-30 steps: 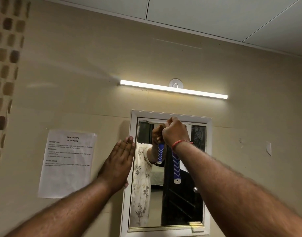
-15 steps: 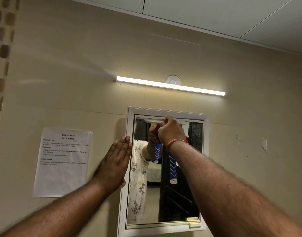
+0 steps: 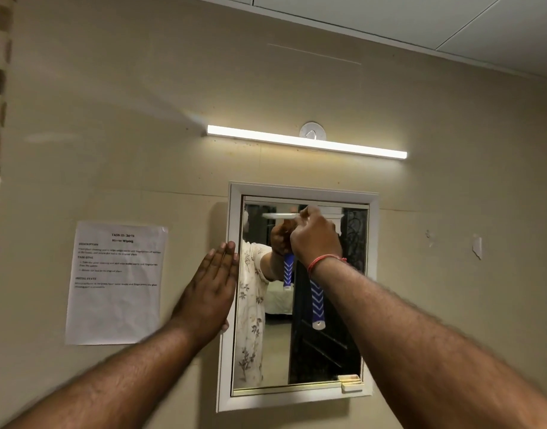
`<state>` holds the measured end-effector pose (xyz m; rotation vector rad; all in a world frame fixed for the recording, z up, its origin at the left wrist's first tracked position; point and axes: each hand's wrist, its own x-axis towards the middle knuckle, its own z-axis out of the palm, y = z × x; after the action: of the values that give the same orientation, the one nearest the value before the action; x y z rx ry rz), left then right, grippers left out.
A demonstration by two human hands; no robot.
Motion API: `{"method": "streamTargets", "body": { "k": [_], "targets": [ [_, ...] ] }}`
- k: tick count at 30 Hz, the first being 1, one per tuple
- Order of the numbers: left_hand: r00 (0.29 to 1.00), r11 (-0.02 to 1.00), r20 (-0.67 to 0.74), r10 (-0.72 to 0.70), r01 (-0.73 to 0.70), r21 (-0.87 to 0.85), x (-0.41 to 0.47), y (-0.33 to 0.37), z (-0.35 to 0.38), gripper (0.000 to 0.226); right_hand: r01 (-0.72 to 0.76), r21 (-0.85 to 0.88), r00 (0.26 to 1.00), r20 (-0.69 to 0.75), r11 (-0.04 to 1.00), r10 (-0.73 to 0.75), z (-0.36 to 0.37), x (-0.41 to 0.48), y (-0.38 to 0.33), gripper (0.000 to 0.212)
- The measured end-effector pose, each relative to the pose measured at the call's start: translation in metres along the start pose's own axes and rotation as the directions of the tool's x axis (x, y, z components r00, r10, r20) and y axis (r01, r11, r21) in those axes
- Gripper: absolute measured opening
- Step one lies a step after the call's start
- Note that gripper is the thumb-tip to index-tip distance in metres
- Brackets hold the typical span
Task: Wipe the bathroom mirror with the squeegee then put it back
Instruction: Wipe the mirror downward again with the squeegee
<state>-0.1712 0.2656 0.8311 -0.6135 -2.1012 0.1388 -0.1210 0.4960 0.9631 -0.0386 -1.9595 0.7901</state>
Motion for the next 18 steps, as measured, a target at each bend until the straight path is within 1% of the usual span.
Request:
{"method": "streamTargets", "body": {
  "k": [9,14,18],
  "targets": [
    [1.000,1.000,0.020,-0.005,0.005,-0.009,0.001,0.001,0.001,0.166,-0.001,0.010,0.999,-0.037,1.000,0.001,0.009,0.017,-0.018,0.002],
    [0.999,1.000,0.036,0.000,0.001,-0.015,0.001,0.002,-0.001,0.159,0.012,0.023,0.999,-0.034,1.000,-0.012,0.008,0.018,-0.017,0.004],
    [0.998,1.000,0.055,0.001,0.000,-0.024,0.000,0.002,-0.003,0.158,0.016,-0.001,1.000,0.012,1.000,-0.016,0.005,0.018,-0.021,0.006]
  ]
}}
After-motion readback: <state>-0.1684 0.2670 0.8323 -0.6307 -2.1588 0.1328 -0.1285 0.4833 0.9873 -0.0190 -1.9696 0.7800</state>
